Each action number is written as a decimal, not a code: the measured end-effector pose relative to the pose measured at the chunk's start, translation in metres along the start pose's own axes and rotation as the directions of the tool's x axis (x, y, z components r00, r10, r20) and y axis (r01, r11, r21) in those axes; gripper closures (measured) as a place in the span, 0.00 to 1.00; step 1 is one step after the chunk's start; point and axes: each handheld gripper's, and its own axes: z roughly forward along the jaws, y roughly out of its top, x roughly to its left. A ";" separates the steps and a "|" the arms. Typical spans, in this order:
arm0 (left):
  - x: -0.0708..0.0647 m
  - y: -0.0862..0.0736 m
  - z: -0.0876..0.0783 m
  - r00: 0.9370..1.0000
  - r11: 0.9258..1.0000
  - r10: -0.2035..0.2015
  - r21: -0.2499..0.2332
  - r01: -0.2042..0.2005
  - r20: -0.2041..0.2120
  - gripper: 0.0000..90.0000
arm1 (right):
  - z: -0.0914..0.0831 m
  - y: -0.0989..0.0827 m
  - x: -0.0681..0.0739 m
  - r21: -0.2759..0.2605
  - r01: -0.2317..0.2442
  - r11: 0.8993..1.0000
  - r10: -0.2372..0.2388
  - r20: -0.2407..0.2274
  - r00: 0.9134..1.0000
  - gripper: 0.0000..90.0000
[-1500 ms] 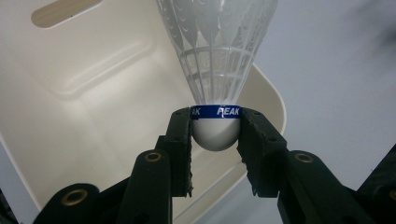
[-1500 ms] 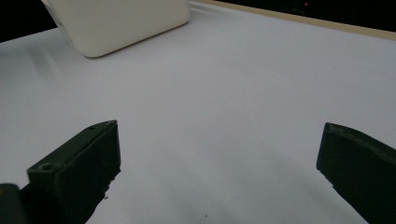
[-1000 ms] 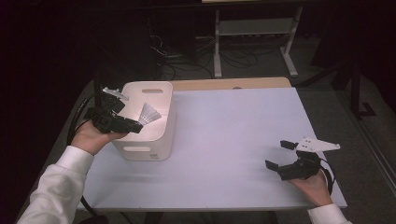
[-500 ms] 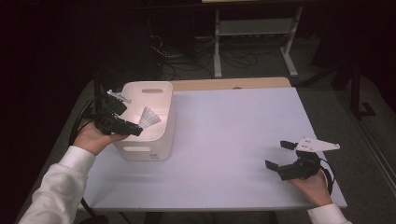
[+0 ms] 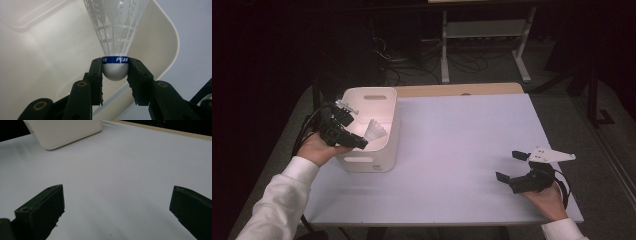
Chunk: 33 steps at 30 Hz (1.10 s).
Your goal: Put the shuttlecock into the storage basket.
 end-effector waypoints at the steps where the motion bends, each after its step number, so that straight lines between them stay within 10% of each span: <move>1: 0.000 0.000 0.001 1.000 1.000 0.002 0.006 -0.002 -0.001 0.72 | 0.000 0.000 0.000 -0.001 0.001 1.000 -0.001 0.000 1.000 0.00; 33: 0.007 0.016 0.022 1.000 0.995 -0.012 0.104 0.009 0.028 0.72 | 0.000 0.000 0.000 0.000 -0.001 1.000 0.001 -0.004 1.000 0.00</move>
